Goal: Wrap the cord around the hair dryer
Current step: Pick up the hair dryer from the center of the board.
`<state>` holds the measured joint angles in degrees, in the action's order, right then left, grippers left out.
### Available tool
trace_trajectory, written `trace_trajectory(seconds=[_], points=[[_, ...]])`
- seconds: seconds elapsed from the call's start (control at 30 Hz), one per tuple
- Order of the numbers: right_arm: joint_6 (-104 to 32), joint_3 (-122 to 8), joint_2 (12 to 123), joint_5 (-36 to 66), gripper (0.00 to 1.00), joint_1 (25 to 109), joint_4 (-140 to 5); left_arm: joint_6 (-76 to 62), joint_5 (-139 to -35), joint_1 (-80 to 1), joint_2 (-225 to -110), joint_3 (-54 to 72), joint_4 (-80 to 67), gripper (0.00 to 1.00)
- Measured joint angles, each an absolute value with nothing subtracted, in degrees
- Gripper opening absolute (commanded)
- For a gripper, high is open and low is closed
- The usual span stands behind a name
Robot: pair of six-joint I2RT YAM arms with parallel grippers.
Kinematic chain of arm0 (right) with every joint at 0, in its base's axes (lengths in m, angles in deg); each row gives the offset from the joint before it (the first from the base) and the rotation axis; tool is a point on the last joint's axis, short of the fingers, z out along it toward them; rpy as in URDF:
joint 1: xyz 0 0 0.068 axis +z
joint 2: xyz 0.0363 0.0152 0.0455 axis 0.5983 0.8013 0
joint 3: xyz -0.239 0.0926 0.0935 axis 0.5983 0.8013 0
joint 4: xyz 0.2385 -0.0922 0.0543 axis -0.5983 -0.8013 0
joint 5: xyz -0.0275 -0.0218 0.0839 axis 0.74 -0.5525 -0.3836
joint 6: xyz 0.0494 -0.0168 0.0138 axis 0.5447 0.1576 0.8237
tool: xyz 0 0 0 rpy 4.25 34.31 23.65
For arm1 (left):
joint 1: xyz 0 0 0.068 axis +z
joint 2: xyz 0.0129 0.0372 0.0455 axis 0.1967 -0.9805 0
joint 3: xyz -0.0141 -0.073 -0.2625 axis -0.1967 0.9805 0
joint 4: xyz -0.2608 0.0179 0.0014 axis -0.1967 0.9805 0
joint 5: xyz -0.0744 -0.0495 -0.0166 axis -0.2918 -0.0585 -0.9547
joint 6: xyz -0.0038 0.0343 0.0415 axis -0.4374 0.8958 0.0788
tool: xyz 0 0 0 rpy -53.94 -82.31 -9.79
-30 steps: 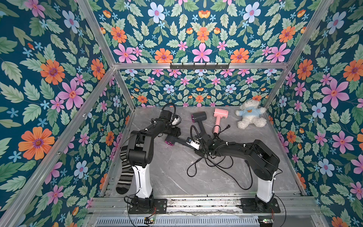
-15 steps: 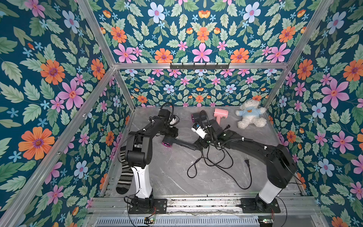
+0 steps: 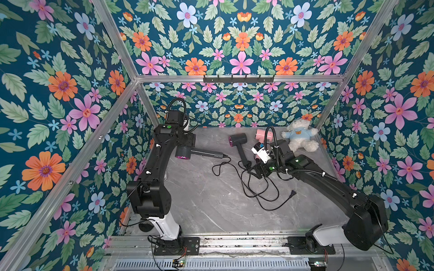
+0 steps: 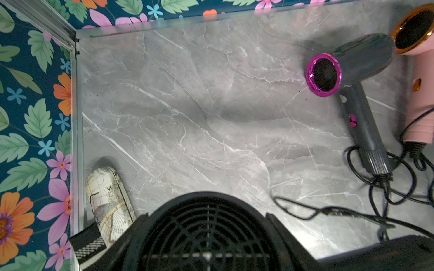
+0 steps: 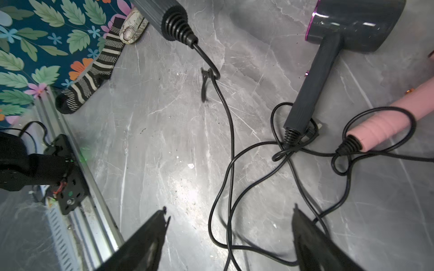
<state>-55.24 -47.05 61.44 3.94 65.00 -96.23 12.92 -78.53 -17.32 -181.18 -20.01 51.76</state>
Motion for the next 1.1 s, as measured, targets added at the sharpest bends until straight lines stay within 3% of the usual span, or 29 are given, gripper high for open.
trace_trajectory(seconds=[0.2,0.5,0.57,0.9,1.03,1.1], points=[[-44.9,-48.9,69.4,4.6,0.50,65.7,-95.5,11.6,-73.1,-16.4,-176.2,-23.4,55.4,0.00],[-30.3,-48.3,79.5,6.0,0.51,68.5,-91.0,10.5,-70.7,-16.1,-174.4,-22.0,56.1,0.00],[-27.9,-49.4,82.0,7.3,0.40,68.9,-89.6,10.4,-70.6,-16.1,-173.7,-20.8,56.0,0.00],[-18.1,-49.8,89.0,10.5,0.43,70.2,-82.0,10.3,-70.9,-16.1,-172.2,-17.8,55.2,0.00],[-16.7,-51.3,91.4,11.1,0.20,70.4,-80.9,10.5,-71.1,-16.1,-171.6,-17.4,55.2,0.00],[-16.4,-52.1,92.0,12.2,0.16,70.4,-80.7,10.5,-71.1,-16.1,-171.4,-17.4,55.2,0.00]])
